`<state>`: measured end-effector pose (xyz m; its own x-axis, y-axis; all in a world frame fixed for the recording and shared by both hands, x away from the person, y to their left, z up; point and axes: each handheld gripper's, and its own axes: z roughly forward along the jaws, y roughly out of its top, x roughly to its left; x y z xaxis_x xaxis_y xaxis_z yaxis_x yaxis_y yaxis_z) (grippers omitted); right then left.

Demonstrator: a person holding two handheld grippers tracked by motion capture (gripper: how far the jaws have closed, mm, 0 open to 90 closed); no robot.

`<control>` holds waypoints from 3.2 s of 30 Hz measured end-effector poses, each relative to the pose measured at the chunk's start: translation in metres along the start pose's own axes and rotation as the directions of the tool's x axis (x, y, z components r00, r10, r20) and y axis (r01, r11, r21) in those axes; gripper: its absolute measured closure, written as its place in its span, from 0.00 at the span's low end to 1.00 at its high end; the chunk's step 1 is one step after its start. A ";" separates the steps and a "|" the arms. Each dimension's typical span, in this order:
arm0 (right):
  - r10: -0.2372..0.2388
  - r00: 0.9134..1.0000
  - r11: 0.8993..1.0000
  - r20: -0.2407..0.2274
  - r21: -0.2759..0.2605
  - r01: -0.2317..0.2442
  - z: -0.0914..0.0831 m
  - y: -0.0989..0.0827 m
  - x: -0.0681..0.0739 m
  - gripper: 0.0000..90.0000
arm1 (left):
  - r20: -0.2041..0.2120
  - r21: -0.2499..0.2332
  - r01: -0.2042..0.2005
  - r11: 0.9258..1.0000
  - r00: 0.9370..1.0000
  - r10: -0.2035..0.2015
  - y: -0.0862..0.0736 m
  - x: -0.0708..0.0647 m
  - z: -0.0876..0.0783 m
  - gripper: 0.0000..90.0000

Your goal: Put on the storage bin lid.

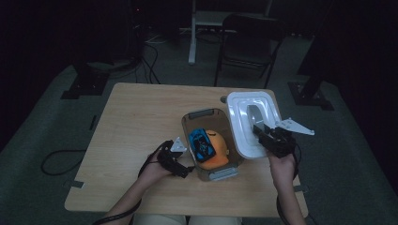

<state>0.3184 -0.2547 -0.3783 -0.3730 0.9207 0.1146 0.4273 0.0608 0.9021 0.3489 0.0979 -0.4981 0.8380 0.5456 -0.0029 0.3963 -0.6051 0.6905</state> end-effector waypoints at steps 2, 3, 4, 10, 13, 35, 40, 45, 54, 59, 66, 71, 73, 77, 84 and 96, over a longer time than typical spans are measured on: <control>-0.020 0.999 1.000 -0.030 -0.003 0.020 -0.002 0.003 0.010 0.75 | 0.001 0.001 -0.001 1.000 1.000 0.001 0.001 -0.001 0.002 0.03; -0.021 0.999 1.000 -0.043 -0.005 0.021 -0.002 0.004 0.013 0.75 | 0.001 0.000 0.001 1.000 1.000 -0.001 0.002 -0.002 0.002 0.03; -0.028 0.998 1.000 -0.055 -0.006 0.028 -0.002 0.005 0.017 0.75 | 0.001 -0.001 -0.003 1.000 1.000 0.003 0.002 -0.002 0.003 0.03; -0.073 0.989 0.997 -0.126 0.018 0.076 0.005 0.009 0.043 0.75 | 0.012 0.000 -0.011 1.000 1.000 0.011 0.007 -0.006 0.006 0.03; -0.088 0.984 0.995 -0.155 0.032 0.094 0.012 0.009 0.053 0.75 | 0.024 -0.002 -0.015 1.000 1.000 0.015 0.011 -0.010 0.009 0.03; -0.129 0.959 0.975 -0.254 0.144 0.170 0.052 -0.002 0.086 0.75 | 0.001 -0.028 0.058 0.998 0.998 -0.058 -0.005 -0.001 0.000 0.03; -0.134 0.959 0.972 -0.249 0.158 0.176 0.054 -0.003 0.087 0.75 | 0.008 -0.025 0.082 0.996 0.997 -0.082 -0.008 0.000 0.002 0.03; -0.114 0.963 0.973 -0.243 0.167 0.157 0.054 -0.006 0.082 0.75 | 0.007 -0.034 0.092 0.995 0.996 -0.092 -0.009 -0.001 0.003 0.03; -0.115 0.963 0.971 -0.245 0.174 0.161 0.055 -0.005 0.083 0.75 | 0.000 -0.023 0.103 0.994 0.995 -0.103 -0.015 0.000 0.006 0.03; -0.118 0.961 0.970 -0.249 0.179 0.165 0.055 -0.004 0.083 0.75 | -0.010 -0.022 0.113 0.993 0.993 -0.113 -0.016 0.002 0.005 0.03; -0.142 0.954 0.964 -0.264 0.182 0.194 0.057 -0.003 0.087 0.75 | -0.031 -0.052 0.141 0.989 0.989 -0.143 -0.013 0.002 0.002 0.03; -0.129 0.956 0.965 -0.264 0.190 0.183 0.057 -0.005 0.086 0.75 | -0.039 -0.055 0.131 0.990 0.990 -0.133 -0.010 0.003 -0.002 0.03; -0.108 0.955 0.968 -0.278 0.189 0.165 0.057 -0.008 0.083 0.75 | -0.036 -0.058 0.131 0.990 0.990 -0.133 -0.009 0.003 -0.002 0.03; -0.111 0.953 0.967 -0.280 0.192 0.169 0.057 -0.007 0.084 0.74 | -0.039 -0.049 0.129 0.990 0.991 -0.130 -0.009 0.002 0.000 0.03; -0.099 0.940 0.967 -0.327 0.191 0.168 0.057 -0.006 0.083 0.50 | -0.043 -0.054 0.135 0.989 0.990 -0.137 -0.008 0.004 -0.001 0.03; -0.056 0.978 0.996 -0.203 0.054 0.068 0.031 0.008 0.036 0.15 | -0.049 -0.062 0.152 0.986 0.987 -0.155 -0.002 0.007 -0.001 0.03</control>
<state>0.3336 -0.2089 -0.3800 -0.5553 0.8187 0.1462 0.4452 0.1442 0.8837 0.3531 0.1038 -0.4989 0.7472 0.6604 -0.0745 0.4947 -0.4778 0.7259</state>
